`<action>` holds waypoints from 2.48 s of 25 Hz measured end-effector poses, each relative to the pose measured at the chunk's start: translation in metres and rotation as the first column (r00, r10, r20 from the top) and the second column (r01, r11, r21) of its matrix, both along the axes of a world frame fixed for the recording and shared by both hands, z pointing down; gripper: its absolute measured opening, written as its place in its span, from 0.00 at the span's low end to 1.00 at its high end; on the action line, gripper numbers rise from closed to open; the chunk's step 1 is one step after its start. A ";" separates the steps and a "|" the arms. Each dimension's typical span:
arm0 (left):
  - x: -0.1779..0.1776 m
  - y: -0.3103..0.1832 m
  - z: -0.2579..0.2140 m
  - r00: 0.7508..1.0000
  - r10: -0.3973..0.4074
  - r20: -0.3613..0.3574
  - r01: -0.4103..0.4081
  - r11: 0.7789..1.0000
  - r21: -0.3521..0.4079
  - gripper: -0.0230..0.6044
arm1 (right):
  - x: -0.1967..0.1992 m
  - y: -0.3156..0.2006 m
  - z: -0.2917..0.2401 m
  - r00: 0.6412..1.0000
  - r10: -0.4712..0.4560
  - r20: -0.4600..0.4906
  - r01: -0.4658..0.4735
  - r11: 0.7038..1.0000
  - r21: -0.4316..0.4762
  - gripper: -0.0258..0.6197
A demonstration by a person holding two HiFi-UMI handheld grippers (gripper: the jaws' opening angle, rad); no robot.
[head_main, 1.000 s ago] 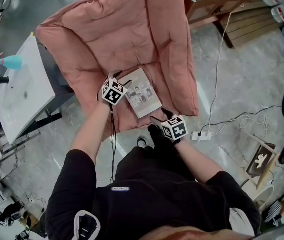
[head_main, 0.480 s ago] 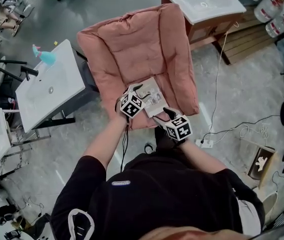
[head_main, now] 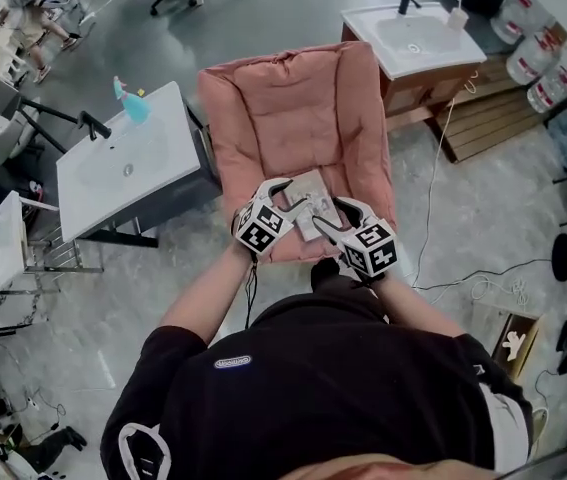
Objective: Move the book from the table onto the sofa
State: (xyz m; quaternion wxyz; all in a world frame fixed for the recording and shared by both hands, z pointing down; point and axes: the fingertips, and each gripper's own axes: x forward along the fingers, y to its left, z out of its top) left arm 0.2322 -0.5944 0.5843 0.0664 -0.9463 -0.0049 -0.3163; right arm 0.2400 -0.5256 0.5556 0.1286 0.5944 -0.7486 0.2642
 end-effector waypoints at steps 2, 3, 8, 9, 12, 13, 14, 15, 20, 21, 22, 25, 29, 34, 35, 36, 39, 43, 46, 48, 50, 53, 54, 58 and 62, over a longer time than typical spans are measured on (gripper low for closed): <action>-0.011 0.003 -0.014 1.000 -0.016 -0.016 0.016 1.000 -0.002 0.39 | -0.004 -0.001 -0.017 1.000 -0.011 -0.027 0.011 1.000 0.020 0.49; -0.016 0.005 -0.020 0.999 -0.023 -0.022 0.023 1.000 -0.004 0.39 | -0.006 -0.001 -0.023 0.999 -0.014 -0.039 0.016 0.999 0.028 0.49; -0.043 0.016 -0.050 0.998 -0.044 -0.054 0.043 0.999 -0.017 0.39 | -0.018 -0.007 -0.056 0.996 -0.029 -0.082 0.035 0.997 0.071 0.49; -0.047 0.016 -0.058 0.996 -0.053 -0.068 0.052 0.998 -0.023 0.39 | -0.020 -0.009 -0.066 0.996 -0.031 -0.089 0.039 0.996 0.085 0.49; -0.062 0.019 -0.090 0.988 -0.088 -0.126 0.082 0.995 -0.054 0.37 | -0.029 -0.012 -0.093 0.994 -0.034 -0.108 0.048 0.991 0.128 0.49; -0.066 0.019 -0.099 0.985 -0.095 -0.144 0.087 0.994 -0.061 0.37 | -0.031 -0.014 -0.101 0.993 -0.034 -0.111 0.050 0.989 0.141 0.49; -0.070 0.018 -0.107 0.982 -0.099 -0.159 0.090 0.994 -0.059 0.37 | -0.033 -0.015 -0.109 0.993 -0.034 -0.113 0.051 0.987 0.155 0.49; -0.074 0.017 -0.115 0.980 -0.101 -0.171 0.093 0.994 -0.055 0.37 | -0.036 -0.017 -0.117 0.993 -0.035 -0.114 0.054 0.984 0.169 0.49; -0.096 0.021 -0.154 0.968 -0.117 -0.224 0.106 0.993 -0.061 0.36 | -0.056 -0.019 -0.160 0.989 -0.065 -0.133 0.096 0.965 0.243 0.48; -0.100 0.024 -0.164 0.964 -0.115 -0.240 0.103 0.993 -0.064 0.36 | -0.061 -0.020 -0.170 0.987 -0.073 -0.144 0.109 0.960 0.259 0.47; -0.104 0.026 -0.175 0.959 -0.112 -0.259 0.098 0.993 -0.069 0.35 | -0.065 -0.021 -0.178 0.985 -0.078 -0.155 0.118 0.956 0.270 0.47; -0.114 0.030 -0.207 0.942 -0.109 -0.316 0.085 0.992 -0.089 0.35 | -0.071 -0.026 -0.195 0.986 -0.088 -0.140 0.125 0.952 0.281 0.47; -0.130 0.037 -0.252 0.922 -0.100 -0.375 0.089 0.995 -0.049 0.34 | -0.086 -0.025 -0.232 0.982 -0.111 -0.153 0.157 0.928 0.337 0.47; -0.157 0.042 -0.291 0.903 -0.098 -0.418 0.110 0.994 0.004 0.31 | -0.100 -0.019 -0.264 0.972 -0.133 -0.192 0.198 0.907 0.372 0.43; -0.164 0.042 -0.299 0.897 -0.101 -0.431 0.118 0.993 0.013 0.30 | -0.102 -0.018 -0.268 0.972 -0.136 -0.190 0.200 0.904 0.379 0.41; -0.170 0.043 -0.305 0.891 -0.104 -0.443 0.126 0.992 0.020 0.28 | -0.105 -0.018 -0.270 0.972 -0.135 -0.190 0.200 0.901 0.385 0.38; -0.187 0.049 -0.315 0.877 -0.120 -0.465 0.146 0.989 0.020 0.11 | -0.111 -0.011 -0.275 0.972 -0.122 -0.200 0.196 0.890 0.412 0.18; -0.201 0.061 -0.319 0.865 -0.129 -0.484 0.151 0.988 0.007 0.05 | -0.125 0.003 -0.288 0.972 -0.149 -0.180 0.218 0.853 0.474 0.09; -0.207 0.072 -0.319 0.866 -0.119 -0.486 0.131 0.991 -0.008 0.05 | -0.136 0.012 -0.291 0.969 -0.182 -0.168 0.242 0.835 0.494 0.09; -0.211 0.075 -0.319 0.865 -0.119 -0.488 0.132 0.991 -0.008 0.05 | -0.142 0.017 -0.291 0.964 -0.209 -0.165 0.264 0.825 0.499 0.09; -0.216 0.073 -0.321 0.863 -0.124 -0.490 0.144 0.990 0.005 0.05 | -0.149 0.019 -0.294 0.959 -0.237 -0.155 0.283 0.814 0.507 0.09; -0.220 0.075 -0.319 0.868 -0.128 -0.479 0.148 0.989 0.005 0.05 | -0.153 0.026 -0.299 0.960 -0.269 -0.081 0.269 0.799 0.537 0.09; -0.221 0.078 -0.315 0.871 -0.130 -0.474 0.146 0.989 -0.004 0.05 | -0.153 0.030 -0.299 0.961 -0.272 -0.054 0.257 0.798 0.546 0.09; -0.224 0.085 -0.309 0.879 -0.134 -0.458 0.150 0.989 -0.002 0.05 | -0.153 0.033 -0.295 0.963 -0.266 -0.031 0.238 0.798 0.553 0.09; -0.225 0.086 -0.308 0.881 -0.123 -0.457 0.155 0.987 0.034 0.05 | -0.161 0.033 -0.288 0.956 -0.282 -0.078 0.280 0.801 0.530 0.08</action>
